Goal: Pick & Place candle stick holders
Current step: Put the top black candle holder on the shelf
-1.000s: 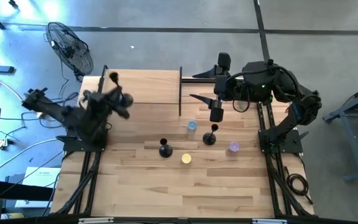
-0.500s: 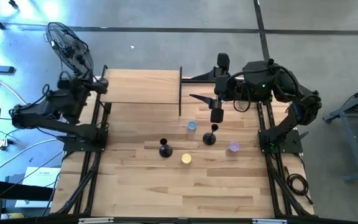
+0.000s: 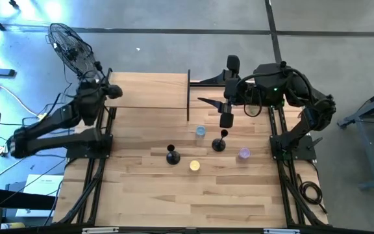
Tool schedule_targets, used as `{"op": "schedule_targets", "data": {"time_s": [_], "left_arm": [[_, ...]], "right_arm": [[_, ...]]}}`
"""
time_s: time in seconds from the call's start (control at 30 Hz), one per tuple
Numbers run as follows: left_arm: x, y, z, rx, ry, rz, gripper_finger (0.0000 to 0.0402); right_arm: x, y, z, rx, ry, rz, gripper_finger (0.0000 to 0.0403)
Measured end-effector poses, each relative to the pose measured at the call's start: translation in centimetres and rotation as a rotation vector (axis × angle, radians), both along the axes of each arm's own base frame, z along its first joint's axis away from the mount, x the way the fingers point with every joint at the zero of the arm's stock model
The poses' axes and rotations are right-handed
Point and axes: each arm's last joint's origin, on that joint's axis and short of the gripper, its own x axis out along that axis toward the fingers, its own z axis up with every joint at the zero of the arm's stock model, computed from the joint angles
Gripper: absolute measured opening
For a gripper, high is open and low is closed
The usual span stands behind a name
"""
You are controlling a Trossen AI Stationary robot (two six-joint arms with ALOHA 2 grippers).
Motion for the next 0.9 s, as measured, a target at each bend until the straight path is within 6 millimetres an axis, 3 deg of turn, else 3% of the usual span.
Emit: {"op": "schedule_targets", "data": {"time_s": [0.3, 0.77, 0.9], "left_arm": [[0.3, 3.4, -1.1, 0.002, -0.024, -0.059, 0.0005], [0.1, 8.0, -1.9, -0.02, 0.037, 0.002, 0.0005], [0.0, 8.2, -2.0, -0.018, 0.072, 0.053, 0.0005]], "right_arm": [[0.0, 0.0, 0.0, -0.003, 0.001, -0.013, 0.0204], [-0.1, -0.2, -0.2, -0.013, 0.022, -0.049, 0.0204], [-0.1, -0.2, -0.2, -0.013, 0.022, -0.05, 0.0204]]}}
